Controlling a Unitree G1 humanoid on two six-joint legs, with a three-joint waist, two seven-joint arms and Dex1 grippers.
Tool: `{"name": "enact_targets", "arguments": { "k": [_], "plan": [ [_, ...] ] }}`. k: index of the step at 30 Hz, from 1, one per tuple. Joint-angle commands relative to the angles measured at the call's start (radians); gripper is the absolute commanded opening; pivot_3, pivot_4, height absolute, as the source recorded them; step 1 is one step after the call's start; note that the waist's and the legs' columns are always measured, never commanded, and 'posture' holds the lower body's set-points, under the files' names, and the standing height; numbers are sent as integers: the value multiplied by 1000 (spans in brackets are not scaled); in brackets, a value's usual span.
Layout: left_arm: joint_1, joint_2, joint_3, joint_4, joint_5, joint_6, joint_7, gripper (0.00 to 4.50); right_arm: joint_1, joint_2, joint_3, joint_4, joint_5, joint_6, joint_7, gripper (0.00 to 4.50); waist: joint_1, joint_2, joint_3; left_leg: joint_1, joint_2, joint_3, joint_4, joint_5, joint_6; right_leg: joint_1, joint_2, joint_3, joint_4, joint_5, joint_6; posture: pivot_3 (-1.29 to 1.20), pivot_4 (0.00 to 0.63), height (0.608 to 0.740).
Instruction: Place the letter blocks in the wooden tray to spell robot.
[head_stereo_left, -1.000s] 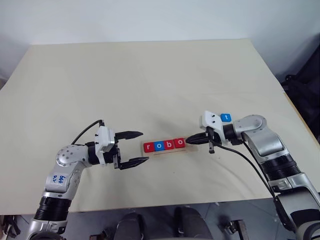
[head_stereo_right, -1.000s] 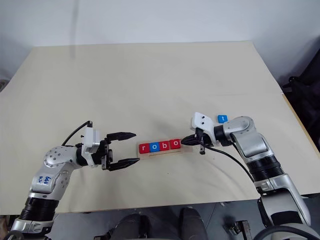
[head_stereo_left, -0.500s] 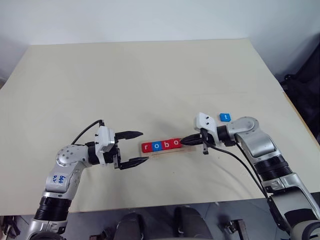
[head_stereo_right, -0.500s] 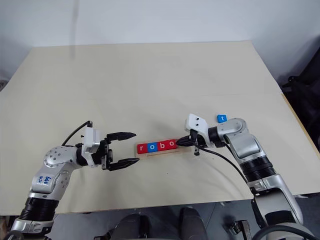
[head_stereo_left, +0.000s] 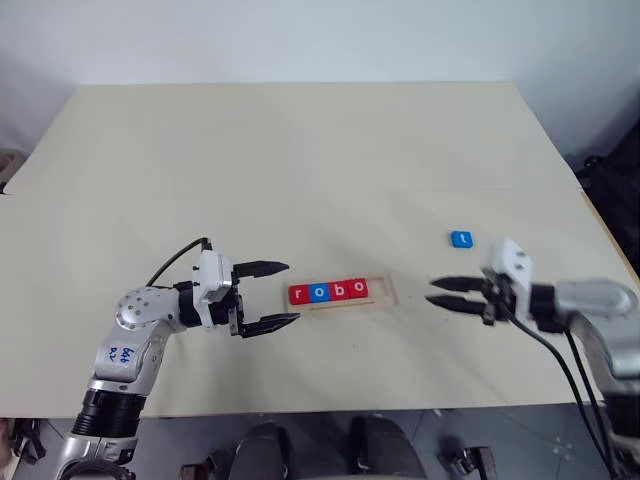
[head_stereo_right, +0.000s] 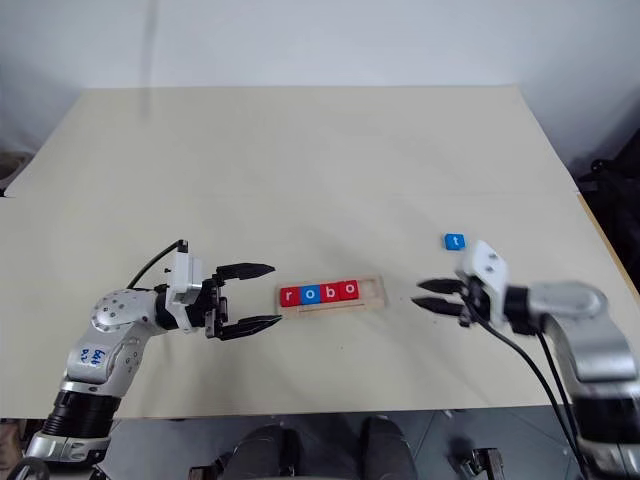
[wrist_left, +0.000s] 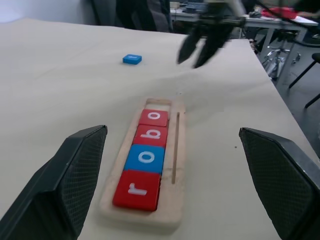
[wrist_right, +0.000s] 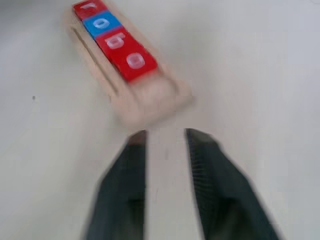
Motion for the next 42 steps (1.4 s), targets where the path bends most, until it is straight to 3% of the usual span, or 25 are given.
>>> {"name": "enact_targets", "arguments": {
  "k": [1,6,11,17,24,30,35,40,42],
  "plan": [
    [-19,-3,4,20,-5,-19,-19,4500,118,44,-166,-130,66,-25,-86,2985,-6,0,0,1,0,0,0,0,0,1,0,0,0,0,0,0,150,740],
    [-54,-6,3,76,-1,-24,-37,4500,316,168,-289,-187,55,-128,-201,4469,-10,0,-1,2,1,-1,0,0,-1,2,2,1,1,0,-1,0,150,740],
    [-81,-8,-2,110,3,-26,-47,4500,368,207,-275,-175,46,-203,-242,4469,-12,0,-1,2,1,0,0,0,0,1,2,1,1,0,-1,0,150,740],
    [-83,-8,4,115,8,-44,-47,4500,313,204,-232,-118,53,-244,-259,4469,-10,0,-1,2,1,0,0,0,0,1,2,1,1,0,-1,0,150,740],
    [-57,-5,14,83,3,-46,-31,4500,128,159,-133,-18,1,-99,-396,4469,-12,0,-1,3,1,0,0,0,0,1,2,2,1,0,-1,0,150,740],
    [-38,-9,12,43,0,-37,-12,4500,-262,149,2,177,-67,206,-607,4469,-33,0,-1,3,1,-1,1,1,0,-1,1,3,4,0,-1,0,150,740],
    [-34,-15,10,27,1,-35,-2,4500,-497,184,59,382,-119,254,-714,4469,-35,0,-1,0,1,0,-1,1,-1,-2,1,1,3,0,-2,0,150,740],
    [-21,-15,17,4,-1,-30,15,4500,-616,241,69,507,-143,273,-797,4469,-38,1,-1,-1,1,2,-1,1,-1,-3,1,2,3,0,-1,0,150,740],
    [-9,-11,24,-8,-3,-28,24,4500,-612,257,84,490,-140,291,-795,4096,-36,1,-1,-1,2,2,-1,1,-1,-3,1,1,3,0,-2,0,150,740]
  ]
}}
